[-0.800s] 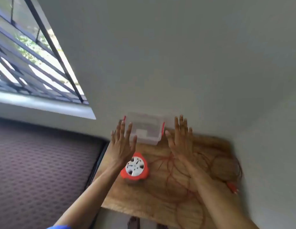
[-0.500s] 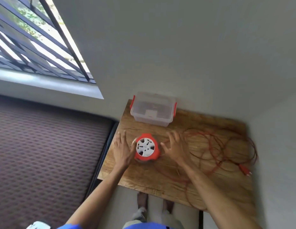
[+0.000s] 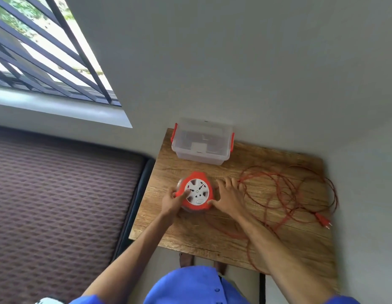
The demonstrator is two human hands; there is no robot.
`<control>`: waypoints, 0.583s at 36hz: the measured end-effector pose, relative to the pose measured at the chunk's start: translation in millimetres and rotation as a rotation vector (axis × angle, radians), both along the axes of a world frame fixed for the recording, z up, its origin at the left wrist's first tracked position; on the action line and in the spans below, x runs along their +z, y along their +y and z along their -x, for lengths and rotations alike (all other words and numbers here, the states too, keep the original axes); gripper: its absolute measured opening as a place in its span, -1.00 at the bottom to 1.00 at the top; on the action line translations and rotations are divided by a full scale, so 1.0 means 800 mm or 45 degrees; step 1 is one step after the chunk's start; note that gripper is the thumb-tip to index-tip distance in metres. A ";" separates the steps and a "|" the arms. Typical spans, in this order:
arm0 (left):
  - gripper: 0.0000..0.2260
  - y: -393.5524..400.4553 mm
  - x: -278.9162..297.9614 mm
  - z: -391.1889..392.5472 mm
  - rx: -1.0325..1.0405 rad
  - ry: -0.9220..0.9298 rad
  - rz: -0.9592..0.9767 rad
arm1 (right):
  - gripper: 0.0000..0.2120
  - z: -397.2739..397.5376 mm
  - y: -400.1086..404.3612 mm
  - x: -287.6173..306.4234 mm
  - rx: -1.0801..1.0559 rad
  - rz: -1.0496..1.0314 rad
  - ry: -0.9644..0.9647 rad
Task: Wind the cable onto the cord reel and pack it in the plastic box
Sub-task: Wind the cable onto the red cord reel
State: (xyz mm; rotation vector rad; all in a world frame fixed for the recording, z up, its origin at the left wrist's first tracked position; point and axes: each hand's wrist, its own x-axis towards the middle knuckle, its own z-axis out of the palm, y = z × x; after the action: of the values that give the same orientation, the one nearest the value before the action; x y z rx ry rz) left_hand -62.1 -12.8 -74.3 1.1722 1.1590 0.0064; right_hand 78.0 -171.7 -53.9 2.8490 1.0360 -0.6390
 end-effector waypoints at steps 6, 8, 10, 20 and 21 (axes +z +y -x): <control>-0.64 0.016 0.029 -0.004 -0.232 -0.241 -0.107 | -0.23 -0.022 0.005 0.017 -0.326 -0.524 0.300; -0.67 0.025 0.047 -0.005 -0.320 -0.319 -0.190 | -0.23 -0.037 0.005 0.036 -0.482 -0.827 0.642; -0.66 0.031 0.069 -0.007 -0.364 -0.384 -0.301 | -0.30 -0.052 0.003 0.059 -0.550 -1.009 0.934; -0.39 0.049 0.190 -0.041 -0.068 -0.830 0.011 | -0.60 -0.098 0.021 0.171 -0.433 -1.362 1.215; -0.32 0.050 0.199 -0.043 -0.030 -0.894 0.145 | -0.54 -0.099 0.023 0.180 -0.441 -1.403 1.211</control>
State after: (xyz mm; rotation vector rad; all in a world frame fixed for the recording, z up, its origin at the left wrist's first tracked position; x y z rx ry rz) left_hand -27.6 26.8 85.1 0.9637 0.5165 0.3074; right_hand 157.1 -153.2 90.0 3.7104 1.2194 -2.2016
